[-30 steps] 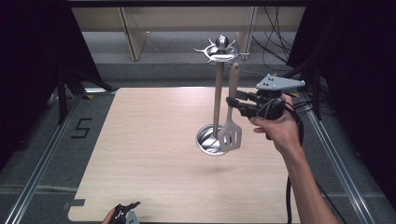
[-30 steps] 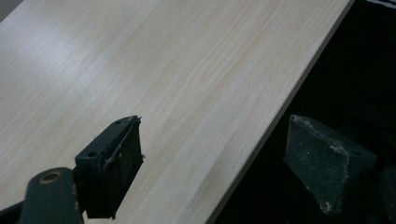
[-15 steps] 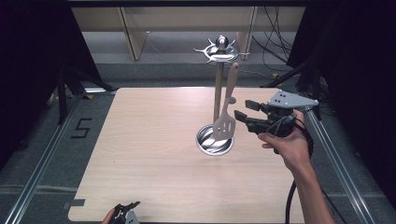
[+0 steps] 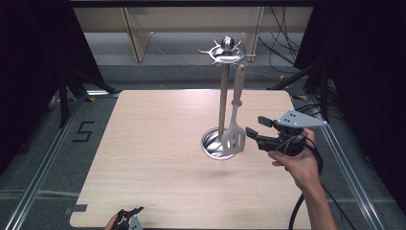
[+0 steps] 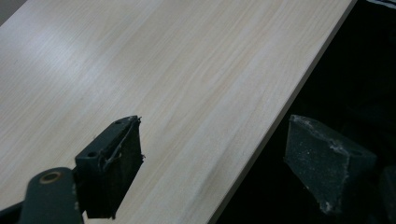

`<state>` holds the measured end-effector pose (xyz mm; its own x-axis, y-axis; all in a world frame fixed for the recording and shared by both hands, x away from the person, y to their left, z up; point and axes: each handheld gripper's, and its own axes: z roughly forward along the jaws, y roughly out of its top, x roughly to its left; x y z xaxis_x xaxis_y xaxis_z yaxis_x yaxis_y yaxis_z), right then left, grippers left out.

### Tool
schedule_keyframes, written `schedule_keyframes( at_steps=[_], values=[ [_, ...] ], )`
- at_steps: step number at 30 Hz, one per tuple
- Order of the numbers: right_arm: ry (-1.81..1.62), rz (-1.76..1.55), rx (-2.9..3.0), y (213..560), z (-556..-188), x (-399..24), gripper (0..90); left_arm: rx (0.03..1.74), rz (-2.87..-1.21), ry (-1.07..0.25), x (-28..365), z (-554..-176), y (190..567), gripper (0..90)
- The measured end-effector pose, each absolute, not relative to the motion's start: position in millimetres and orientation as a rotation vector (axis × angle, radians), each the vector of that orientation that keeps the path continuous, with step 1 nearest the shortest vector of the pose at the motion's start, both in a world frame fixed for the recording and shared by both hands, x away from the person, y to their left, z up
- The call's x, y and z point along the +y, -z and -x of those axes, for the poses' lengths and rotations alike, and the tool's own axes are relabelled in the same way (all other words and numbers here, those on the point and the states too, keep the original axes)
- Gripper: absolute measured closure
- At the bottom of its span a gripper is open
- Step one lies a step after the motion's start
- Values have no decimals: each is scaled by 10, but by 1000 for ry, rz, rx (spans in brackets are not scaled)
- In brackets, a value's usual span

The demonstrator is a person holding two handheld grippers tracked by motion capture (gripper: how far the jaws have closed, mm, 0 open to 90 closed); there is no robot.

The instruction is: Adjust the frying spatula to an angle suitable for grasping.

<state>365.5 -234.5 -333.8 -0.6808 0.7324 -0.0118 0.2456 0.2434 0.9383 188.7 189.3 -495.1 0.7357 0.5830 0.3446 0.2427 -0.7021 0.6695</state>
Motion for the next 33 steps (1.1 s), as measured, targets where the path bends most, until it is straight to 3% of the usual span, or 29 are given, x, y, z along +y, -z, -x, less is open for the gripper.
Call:
schedule_keyframes(
  at_steps=[33],
  values=[
    [-1380, -1002, 2171, 3906, -3487, -2572, 370, 625, -2341, -705, 1895, -1904, 4933, 179]
  ],
)
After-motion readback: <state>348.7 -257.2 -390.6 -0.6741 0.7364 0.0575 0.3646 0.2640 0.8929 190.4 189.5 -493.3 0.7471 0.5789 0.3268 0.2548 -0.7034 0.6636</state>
